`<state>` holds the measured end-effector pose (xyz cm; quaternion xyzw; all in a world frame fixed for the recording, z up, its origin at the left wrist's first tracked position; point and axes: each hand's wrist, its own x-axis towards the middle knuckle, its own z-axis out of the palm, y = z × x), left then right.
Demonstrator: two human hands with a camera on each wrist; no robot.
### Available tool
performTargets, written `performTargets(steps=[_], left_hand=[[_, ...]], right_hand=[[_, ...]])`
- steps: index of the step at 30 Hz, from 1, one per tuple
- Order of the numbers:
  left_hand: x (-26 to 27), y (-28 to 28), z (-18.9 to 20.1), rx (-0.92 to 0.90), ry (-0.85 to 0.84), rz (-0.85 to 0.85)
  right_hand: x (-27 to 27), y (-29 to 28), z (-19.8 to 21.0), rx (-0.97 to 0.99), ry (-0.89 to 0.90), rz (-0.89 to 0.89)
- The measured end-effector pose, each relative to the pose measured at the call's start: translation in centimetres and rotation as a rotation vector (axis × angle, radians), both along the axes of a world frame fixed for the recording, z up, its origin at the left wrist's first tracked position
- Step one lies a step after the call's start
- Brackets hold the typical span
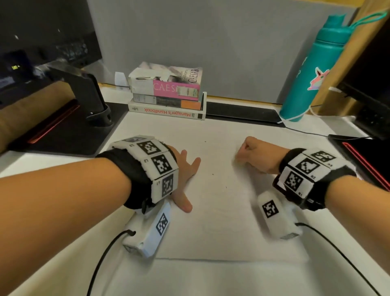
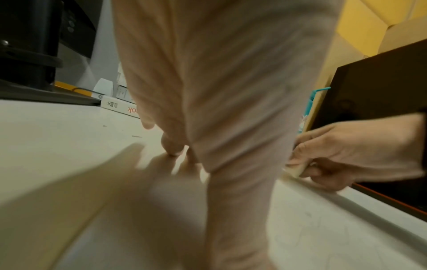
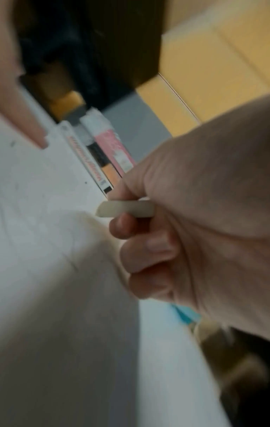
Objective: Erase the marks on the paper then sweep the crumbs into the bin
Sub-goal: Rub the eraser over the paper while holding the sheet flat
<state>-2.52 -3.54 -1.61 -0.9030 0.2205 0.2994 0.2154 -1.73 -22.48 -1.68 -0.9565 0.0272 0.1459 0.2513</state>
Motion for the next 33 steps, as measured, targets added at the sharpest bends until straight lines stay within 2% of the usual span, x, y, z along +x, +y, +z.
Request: performTargets(steps=[1,3,6,9,11,14,16,18,19,22,23,27,33], left_hand=[[-0.1,-0.2,0.4,0.001,0.004,-0.009],[-0.5,-1.0,1.3,-0.055,-0.012,-0.039],[-2.4,-3.6,1.6,-0.244,-0.010,-0.122],[-5.0,-5.2,0.3,-0.286,0.165,-0.269],[-4.9,-4.4,-0.4,-0.265,0.184,-0.197],[-2.8,-3.4,-0.4,-0.253,-0.011,0.113],[-2.9,-3.9,0.0,-0.265,-0.004,0.066],[-4.0,-4.5,-0.1,-0.298,0.154,-0.062],[-4.2,-4.7,-0.3,-0.292,0.170,-0.052],[-2.0,-4.3,-0.6,-0.226,-0.080,0.108],[-1.4,-4.3,-0.6,-0.222,-0.118,0.133],[-0.6,-4.2,-1.2,-0.261,0.019,0.150],[-0.2,-3.6,-2.1,-0.276,0.022,0.160]], right_hand=[[0.0,-0.3,-0.5,0.149,-0.008,-0.054],[-0.2,-1.0,-1.6,0.318,-0.027,-0.129],[-0.3,-1.2,-2.4,0.366,-0.053,-0.132],[0.2,-1.5,-2.8,0.411,-0.039,-0.089],[0.4,-1.7,-3.0,0.405,-0.009,-0.072],[0.3,-1.8,-3.0,0.397,-0.002,-0.075],[0.4,-1.7,-2.9,0.382,-0.022,-0.076],[0.2,-1.6,-2.8,0.349,-0.038,-0.054],[0.1,-1.6,-2.8,0.330,-0.041,-0.040],[-0.3,-1.4,-2.4,0.281,-0.040,-0.010],[-0.4,-1.2,-2.1,0.265,-0.035,0.002],[-1.2,0.9,-1.0,0.169,0.013,0.090],[-2.6,0.6,0.1,-0.153,0.080,0.182]])
